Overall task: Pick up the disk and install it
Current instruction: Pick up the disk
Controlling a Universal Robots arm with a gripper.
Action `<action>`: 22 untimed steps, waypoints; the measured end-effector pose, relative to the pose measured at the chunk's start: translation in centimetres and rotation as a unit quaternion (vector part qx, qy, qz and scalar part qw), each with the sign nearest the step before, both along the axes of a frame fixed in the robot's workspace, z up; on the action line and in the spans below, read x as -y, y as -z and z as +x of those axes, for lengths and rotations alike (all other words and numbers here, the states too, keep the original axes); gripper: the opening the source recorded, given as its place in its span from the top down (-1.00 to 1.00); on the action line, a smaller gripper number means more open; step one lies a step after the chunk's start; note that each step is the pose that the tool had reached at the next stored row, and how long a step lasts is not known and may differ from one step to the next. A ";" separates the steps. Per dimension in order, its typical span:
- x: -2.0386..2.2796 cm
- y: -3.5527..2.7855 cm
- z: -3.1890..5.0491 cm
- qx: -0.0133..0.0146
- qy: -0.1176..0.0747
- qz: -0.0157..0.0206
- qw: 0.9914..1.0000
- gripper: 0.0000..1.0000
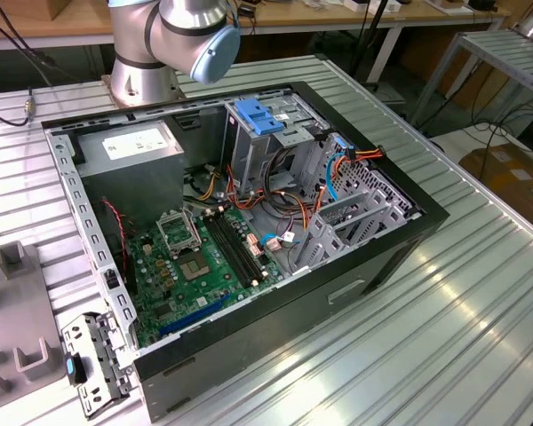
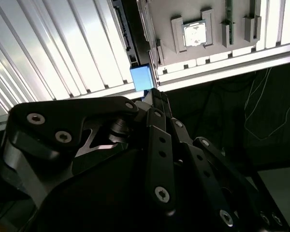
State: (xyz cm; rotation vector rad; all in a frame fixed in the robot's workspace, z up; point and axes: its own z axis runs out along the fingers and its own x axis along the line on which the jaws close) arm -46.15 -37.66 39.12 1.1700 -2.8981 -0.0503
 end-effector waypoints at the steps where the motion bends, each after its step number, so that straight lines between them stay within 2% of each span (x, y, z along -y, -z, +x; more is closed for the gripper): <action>1: 0.00 0.00 0.00 0.000 -0.003 0.000 1.000 0.79; 11: 0.00 0.00 0.00 0.000 -0.019 0.000 1.000 0.79; 17: 0.00 0.00 0.00 0.000 -0.041 0.000 0.999 0.79; 22: 0.00 0.00 0.00 0.000 -0.052 0.000 0.999 0.79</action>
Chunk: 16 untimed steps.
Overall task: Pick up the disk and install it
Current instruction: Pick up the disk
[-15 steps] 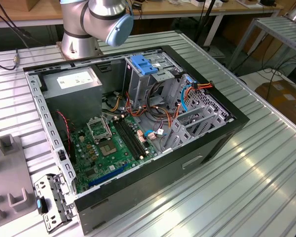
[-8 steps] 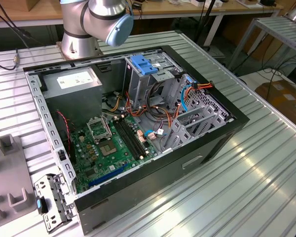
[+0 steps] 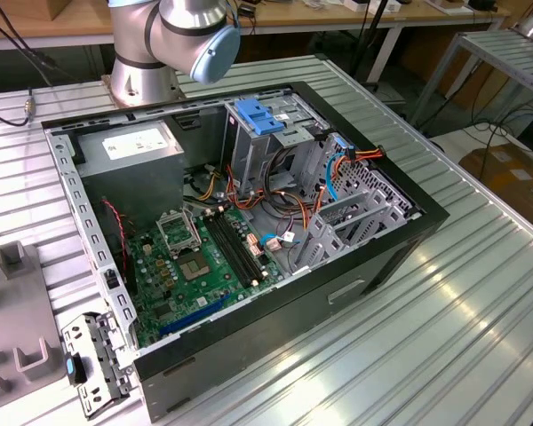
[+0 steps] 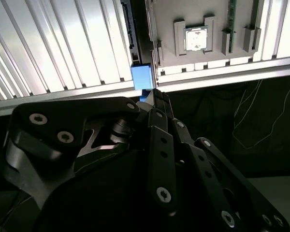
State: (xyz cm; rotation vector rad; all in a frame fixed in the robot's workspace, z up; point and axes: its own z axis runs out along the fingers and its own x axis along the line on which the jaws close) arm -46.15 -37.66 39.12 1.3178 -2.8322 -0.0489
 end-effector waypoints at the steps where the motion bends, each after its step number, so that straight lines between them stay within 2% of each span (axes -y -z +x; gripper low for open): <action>1: 0.00 0.00 0.00 0.000 -0.003 0.000 1.000 0.79; 8: 0.00 0.00 0.00 0.000 -0.022 0.000 1.000 0.79; 16: 0.00 0.00 0.00 0.000 -0.047 0.000 0.999 0.79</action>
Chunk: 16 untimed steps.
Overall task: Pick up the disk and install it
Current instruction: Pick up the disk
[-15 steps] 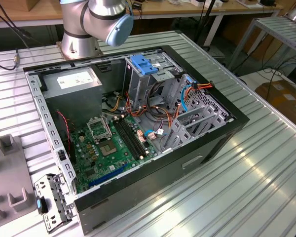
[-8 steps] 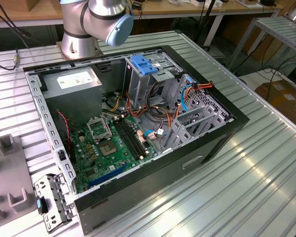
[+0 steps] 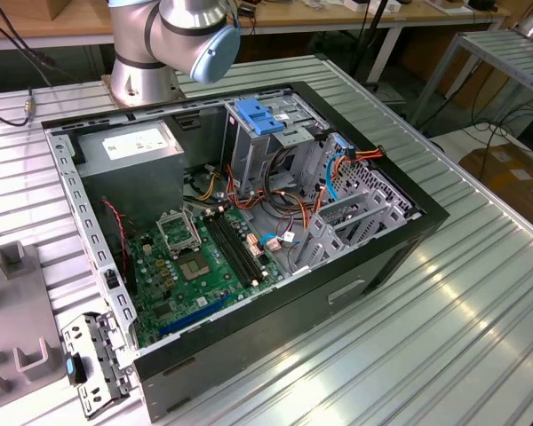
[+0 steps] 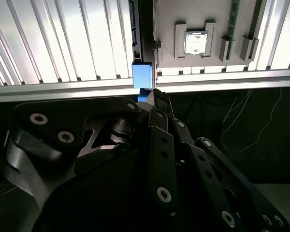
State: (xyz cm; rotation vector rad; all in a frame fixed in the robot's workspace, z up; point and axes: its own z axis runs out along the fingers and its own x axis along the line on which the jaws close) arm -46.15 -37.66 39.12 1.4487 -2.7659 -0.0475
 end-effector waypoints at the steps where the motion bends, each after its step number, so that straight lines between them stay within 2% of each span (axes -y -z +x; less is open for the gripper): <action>1: 0.00 0.00 0.00 0.000 -0.003 0.000 1.000 0.79; 13: 0.00 0.00 0.00 0.000 -0.034 0.000 0.999 0.79; 16: 0.00 0.03 0.00 0.000 -0.036 -0.004 0.999 0.79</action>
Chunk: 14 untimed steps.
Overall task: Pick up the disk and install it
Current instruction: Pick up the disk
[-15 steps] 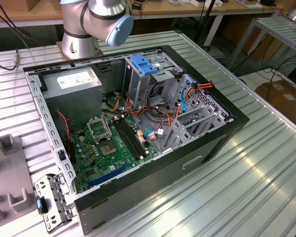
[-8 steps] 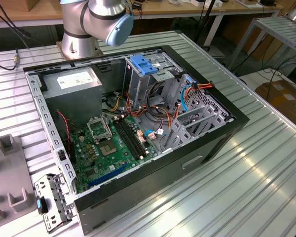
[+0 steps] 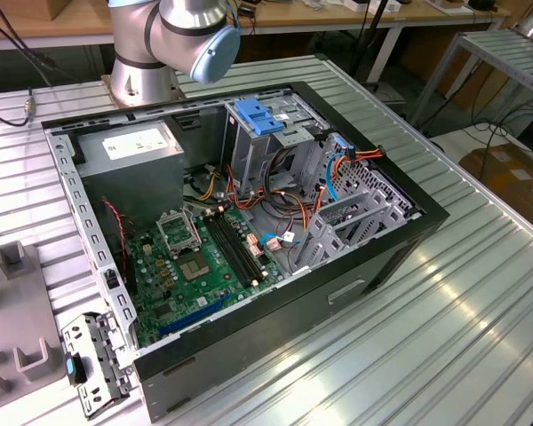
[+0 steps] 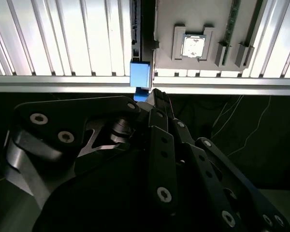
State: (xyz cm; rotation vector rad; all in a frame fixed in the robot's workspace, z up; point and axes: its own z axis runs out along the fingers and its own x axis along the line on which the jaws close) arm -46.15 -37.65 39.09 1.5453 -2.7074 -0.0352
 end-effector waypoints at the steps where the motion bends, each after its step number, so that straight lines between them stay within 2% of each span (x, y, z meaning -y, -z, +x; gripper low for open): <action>1: 0.01 0.00 0.00 0.000 -0.002 -0.001 1.000 0.79; 8: -0.08 0.03 0.10 0.000 -0.014 -0.002 1.000 0.79; 11: -0.07 0.05 0.11 0.000 -0.027 -0.002 1.000 0.79; 14: -0.07 0.06 0.11 0.000 -0.046 -0.002 0.999 0.79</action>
